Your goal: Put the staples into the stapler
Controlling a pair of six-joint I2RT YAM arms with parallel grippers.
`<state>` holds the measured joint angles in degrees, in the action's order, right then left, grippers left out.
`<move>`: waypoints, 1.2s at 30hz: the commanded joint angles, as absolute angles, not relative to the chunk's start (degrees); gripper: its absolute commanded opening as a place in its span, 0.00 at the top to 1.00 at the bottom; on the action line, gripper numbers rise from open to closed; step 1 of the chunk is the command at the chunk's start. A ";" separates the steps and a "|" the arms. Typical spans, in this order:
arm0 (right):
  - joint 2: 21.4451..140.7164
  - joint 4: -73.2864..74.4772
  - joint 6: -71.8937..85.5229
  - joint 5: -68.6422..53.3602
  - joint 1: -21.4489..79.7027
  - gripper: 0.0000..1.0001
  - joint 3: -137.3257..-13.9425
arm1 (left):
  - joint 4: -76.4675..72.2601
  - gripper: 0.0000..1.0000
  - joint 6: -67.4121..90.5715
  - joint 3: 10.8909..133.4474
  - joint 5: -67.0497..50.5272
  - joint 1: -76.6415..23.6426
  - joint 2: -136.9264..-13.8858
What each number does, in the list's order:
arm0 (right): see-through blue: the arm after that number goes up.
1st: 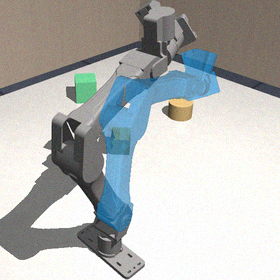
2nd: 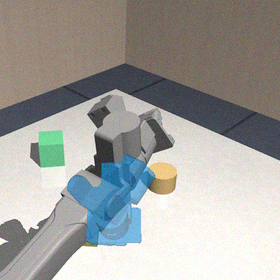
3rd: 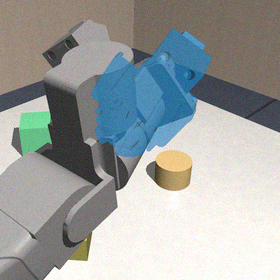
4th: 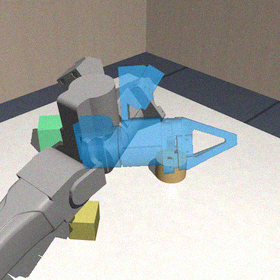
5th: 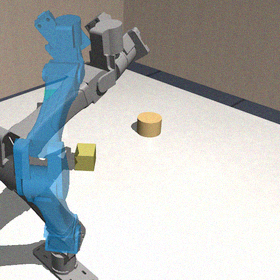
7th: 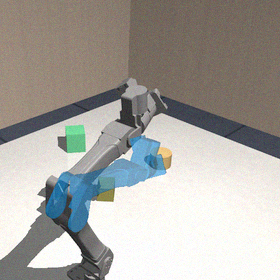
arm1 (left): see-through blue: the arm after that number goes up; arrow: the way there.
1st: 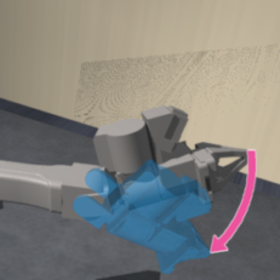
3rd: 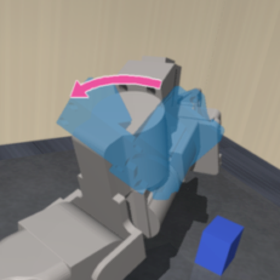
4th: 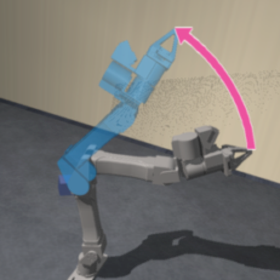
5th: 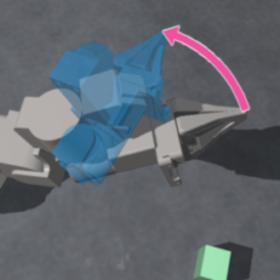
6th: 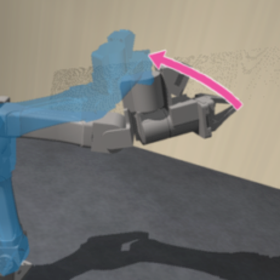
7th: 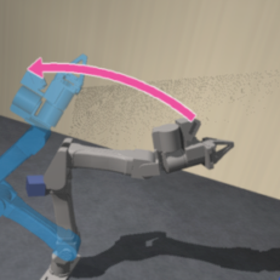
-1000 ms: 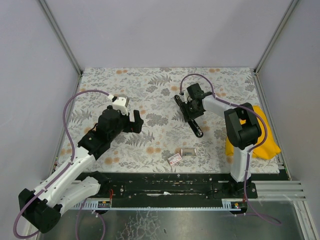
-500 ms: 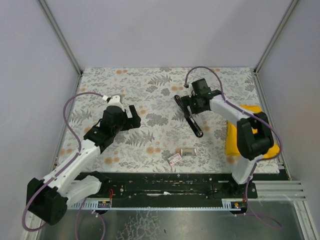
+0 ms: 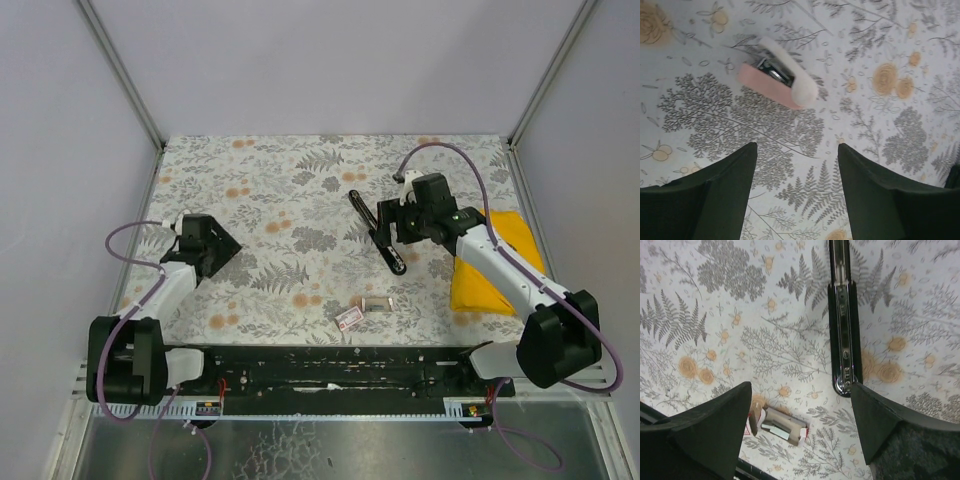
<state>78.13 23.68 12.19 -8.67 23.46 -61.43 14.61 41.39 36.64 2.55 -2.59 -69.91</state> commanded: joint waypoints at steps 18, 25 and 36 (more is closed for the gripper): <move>76.94 19.52 18.27 -18.91 23.37 0.14 -54.50 | 1.96 0.57 51.23 33.50 4.12 5.67 -76.95; 77.17 19.09 19.18 -19.99 23.33 0.14 -53.73 | -0.58 0.57 51.28 33.02 2.49 6.96 -79.02; 76.78 19.34 20.12 -20.06 23.35 0.15 -52.31 | -2.01 0.65 50.11 34.10 0.51 7.95 -83.20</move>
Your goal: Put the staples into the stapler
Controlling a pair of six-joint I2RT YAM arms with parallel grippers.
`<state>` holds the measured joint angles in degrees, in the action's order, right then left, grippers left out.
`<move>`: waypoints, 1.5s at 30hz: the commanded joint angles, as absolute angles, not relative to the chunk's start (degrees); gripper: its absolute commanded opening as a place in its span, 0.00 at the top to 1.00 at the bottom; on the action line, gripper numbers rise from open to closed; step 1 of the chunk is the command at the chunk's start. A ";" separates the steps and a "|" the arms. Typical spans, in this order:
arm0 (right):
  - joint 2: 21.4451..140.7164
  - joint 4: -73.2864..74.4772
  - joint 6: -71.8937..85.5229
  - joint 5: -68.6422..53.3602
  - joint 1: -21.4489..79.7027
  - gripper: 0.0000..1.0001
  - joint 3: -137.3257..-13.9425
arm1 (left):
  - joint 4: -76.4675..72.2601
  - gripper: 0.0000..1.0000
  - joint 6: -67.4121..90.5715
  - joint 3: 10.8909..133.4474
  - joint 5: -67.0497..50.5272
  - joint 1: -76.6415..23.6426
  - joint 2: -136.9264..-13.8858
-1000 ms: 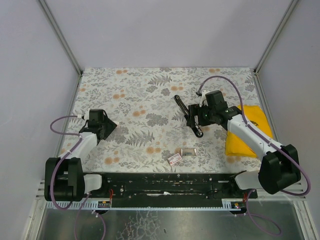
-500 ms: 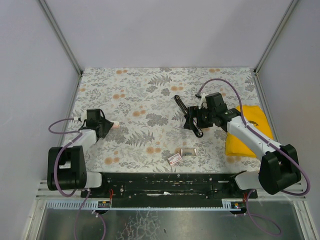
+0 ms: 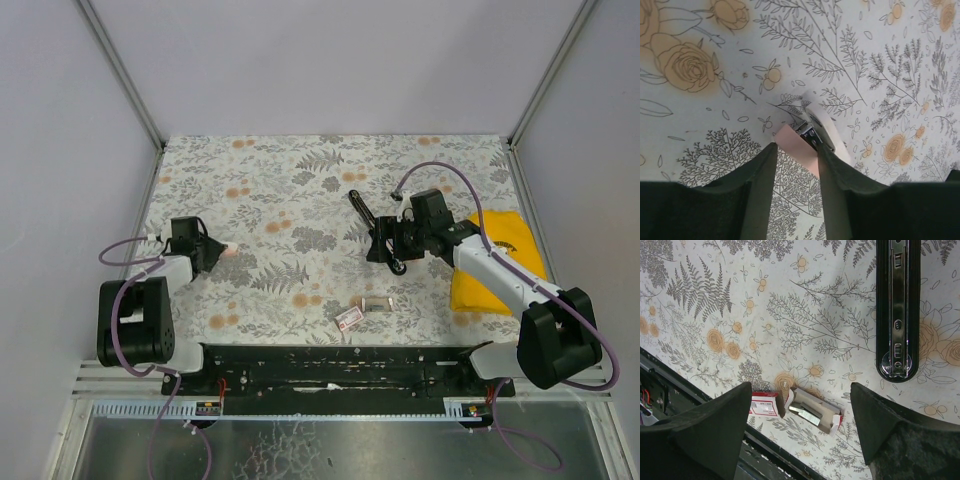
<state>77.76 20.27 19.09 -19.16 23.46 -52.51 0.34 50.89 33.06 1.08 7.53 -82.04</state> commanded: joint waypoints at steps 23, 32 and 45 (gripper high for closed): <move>82.12 15.64 35.12 -24.14 23.58 0.18 -52.80 | -6.41 1.00 31.91 37.58 -3.78 -14.09 -85.43; 91.35 17.37 40.17 -20.17 27.73 0.30 -60.28 | -6.55 1.00 31.05 40.56 0.64 -31.02 -88.52; 104.03 15.12 45.68 -17.16 36.57 0.41 -70.83 | -2.19 0.50 35.18 37.73 6.45 -32.33 -78.69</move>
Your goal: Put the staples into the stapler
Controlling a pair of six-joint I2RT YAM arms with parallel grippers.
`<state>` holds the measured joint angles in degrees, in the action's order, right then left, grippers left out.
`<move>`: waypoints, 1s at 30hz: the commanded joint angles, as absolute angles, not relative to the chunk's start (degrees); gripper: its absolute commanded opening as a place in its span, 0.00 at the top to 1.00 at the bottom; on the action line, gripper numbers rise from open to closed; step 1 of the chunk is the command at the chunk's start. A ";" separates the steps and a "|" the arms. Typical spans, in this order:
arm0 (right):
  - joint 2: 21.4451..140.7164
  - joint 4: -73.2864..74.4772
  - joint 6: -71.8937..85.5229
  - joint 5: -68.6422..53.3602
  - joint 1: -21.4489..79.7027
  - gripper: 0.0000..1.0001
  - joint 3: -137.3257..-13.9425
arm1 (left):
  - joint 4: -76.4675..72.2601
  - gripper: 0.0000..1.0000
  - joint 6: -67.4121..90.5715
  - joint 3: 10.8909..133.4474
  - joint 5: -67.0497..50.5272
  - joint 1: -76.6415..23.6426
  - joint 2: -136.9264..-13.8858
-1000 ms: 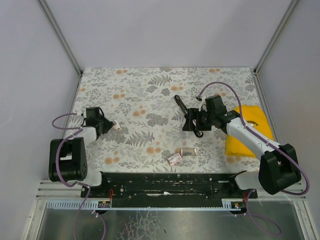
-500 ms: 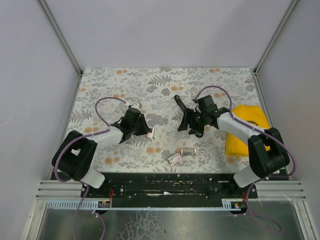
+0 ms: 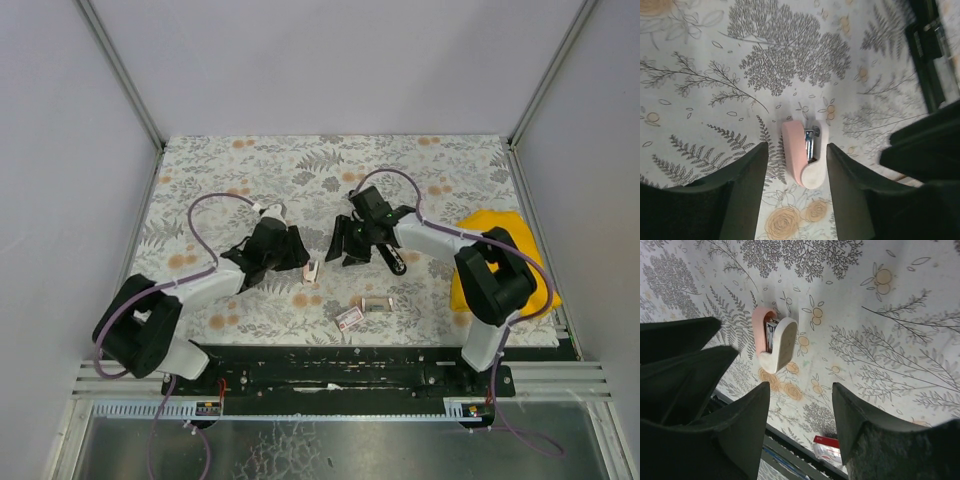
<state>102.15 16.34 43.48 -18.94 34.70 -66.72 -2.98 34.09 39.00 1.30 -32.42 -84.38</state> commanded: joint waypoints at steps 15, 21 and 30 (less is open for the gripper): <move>114.49 21.23 42.22 -13.60 40.10 0.45 -81.13 | 2.08 0.24 37.25 30.95 6.62 -28.01 -61.73; 116.51 22.74 41.53 -13.26 41.04 0.47 -83.28 | 2.81 0.24 37.00 30.11 5.85 -27.25 -60.62; 117.15 22.74 42.54 -11.31 41.84 0.76 -81.27 | 2.18 0.23 37.08 29.20 4.35 -26.70 -59.81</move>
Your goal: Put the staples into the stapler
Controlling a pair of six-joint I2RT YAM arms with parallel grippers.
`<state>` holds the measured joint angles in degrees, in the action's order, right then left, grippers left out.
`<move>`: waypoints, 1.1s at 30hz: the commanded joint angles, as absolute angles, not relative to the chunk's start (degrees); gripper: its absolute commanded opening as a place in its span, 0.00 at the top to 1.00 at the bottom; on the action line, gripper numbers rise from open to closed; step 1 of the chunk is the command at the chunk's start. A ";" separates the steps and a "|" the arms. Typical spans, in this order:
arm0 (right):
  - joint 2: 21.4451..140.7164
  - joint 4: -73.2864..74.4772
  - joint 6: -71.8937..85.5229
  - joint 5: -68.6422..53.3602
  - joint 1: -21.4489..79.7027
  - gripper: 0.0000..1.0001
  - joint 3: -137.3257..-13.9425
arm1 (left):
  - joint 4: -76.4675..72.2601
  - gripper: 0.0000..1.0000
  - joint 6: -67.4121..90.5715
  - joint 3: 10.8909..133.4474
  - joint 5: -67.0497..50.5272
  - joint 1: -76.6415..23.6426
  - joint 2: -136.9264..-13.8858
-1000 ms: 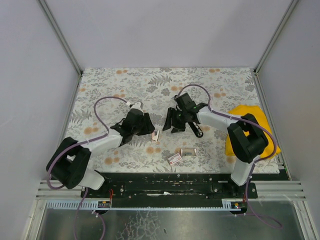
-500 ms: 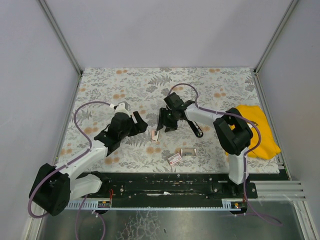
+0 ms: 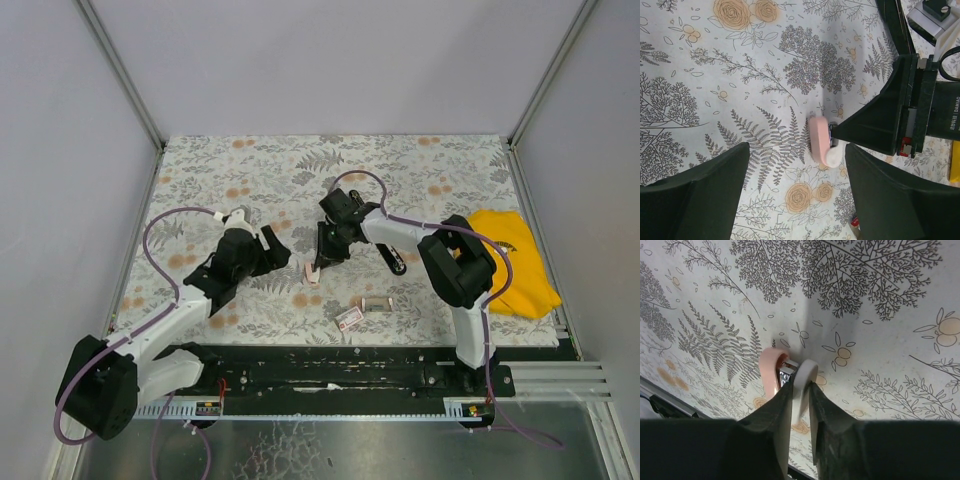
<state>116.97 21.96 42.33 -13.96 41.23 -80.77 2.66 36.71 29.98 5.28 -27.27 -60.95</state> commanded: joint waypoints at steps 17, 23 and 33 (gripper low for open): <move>105.98 9.18 45.99 -15.09 41.84 1.00 -69.09 | -20.98 0.18 44.43 23.35 -20.40 -26.67 -68.95; 101.67 5.06 46.25 -17.41 41.81 1.00 -66.40 | -25.62 0.32 47.50 22.91 -23.70 -26.48 -70.93; 95.57 3.28 44.13 -18.99 41.54 1.00 -65.57 | -26.66 0.46 50.00 23.37 -24.51 -25.59 -69.92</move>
<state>99.18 6.31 45.36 -17.21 41.28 -65.47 -22.24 48.64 23.40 -22.96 -26.09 -70.76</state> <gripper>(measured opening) 0.034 0.562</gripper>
